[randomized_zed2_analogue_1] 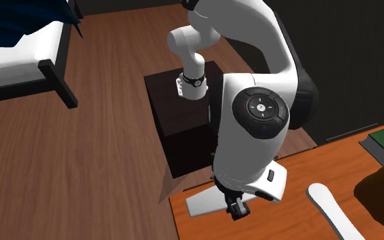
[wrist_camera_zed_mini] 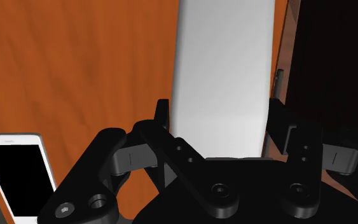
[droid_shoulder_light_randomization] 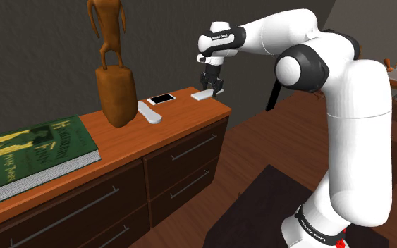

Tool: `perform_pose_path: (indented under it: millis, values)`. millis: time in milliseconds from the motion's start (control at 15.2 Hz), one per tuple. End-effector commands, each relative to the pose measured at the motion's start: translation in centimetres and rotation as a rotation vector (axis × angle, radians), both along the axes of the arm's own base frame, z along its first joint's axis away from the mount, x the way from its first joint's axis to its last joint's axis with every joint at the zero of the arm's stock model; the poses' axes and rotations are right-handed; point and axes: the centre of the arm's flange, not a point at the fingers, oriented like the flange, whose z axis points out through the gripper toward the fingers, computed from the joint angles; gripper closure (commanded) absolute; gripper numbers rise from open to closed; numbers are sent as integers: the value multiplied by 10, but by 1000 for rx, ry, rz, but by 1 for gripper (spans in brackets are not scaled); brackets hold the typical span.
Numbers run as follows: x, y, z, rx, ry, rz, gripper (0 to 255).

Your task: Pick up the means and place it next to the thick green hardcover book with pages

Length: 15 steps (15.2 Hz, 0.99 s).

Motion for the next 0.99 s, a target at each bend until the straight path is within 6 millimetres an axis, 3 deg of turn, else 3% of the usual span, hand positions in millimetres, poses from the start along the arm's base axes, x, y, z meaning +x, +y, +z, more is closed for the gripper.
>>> perform_pose_path:
  millis: [0, 264, 924]
  values:
    - [0, 0, 10, 0, 0, 0, 255]
    - [0, 0, 28, 0, 0, 0, 255]
    - [-6, 132, 29, 0, 0, 0, 255]
